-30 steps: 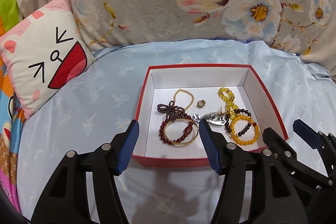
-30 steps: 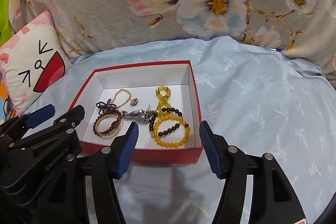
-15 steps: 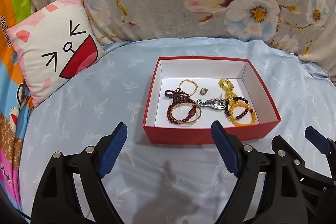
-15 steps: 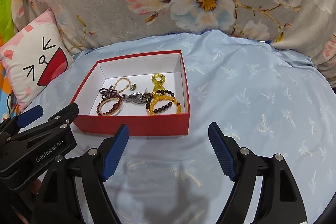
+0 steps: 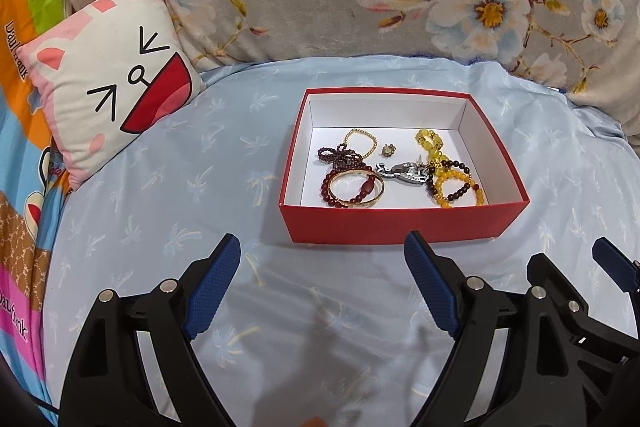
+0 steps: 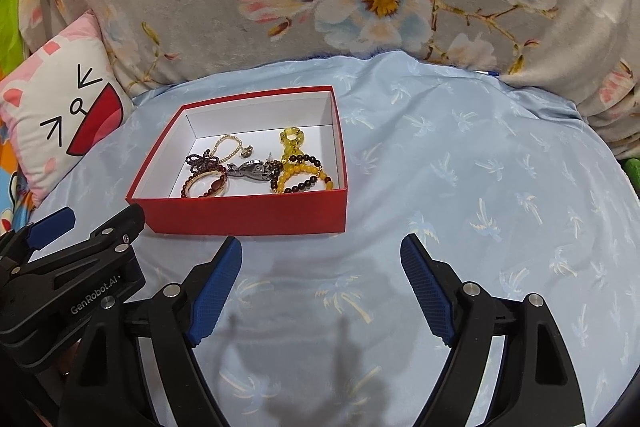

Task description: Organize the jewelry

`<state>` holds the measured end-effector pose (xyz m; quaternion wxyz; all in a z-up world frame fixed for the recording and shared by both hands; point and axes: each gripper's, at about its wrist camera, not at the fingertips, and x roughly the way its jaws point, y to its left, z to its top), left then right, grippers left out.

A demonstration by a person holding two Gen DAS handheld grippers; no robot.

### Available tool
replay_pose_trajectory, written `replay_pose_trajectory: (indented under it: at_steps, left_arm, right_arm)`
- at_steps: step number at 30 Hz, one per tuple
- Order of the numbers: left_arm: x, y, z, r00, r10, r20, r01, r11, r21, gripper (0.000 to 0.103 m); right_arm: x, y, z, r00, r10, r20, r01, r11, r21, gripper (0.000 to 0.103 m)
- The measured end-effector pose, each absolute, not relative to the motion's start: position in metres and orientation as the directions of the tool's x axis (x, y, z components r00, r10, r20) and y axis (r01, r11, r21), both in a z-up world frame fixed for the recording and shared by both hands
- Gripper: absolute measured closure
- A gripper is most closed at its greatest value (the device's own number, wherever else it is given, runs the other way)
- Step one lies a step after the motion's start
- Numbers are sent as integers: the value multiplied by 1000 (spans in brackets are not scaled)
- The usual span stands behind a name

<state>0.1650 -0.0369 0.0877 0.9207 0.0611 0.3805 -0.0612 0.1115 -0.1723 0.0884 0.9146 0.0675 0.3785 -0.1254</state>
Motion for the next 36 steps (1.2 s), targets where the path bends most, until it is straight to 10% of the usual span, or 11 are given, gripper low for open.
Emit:
replay_pose_trajectory:
  at_steps: [36]
  left_arm:
    - [164, -29, 79, 678, -27, -734, 125, 989, 79, 17]
  right_arm:
    - [107, -170, 84, 674, -175, -718, 281, 959, 30, 25]
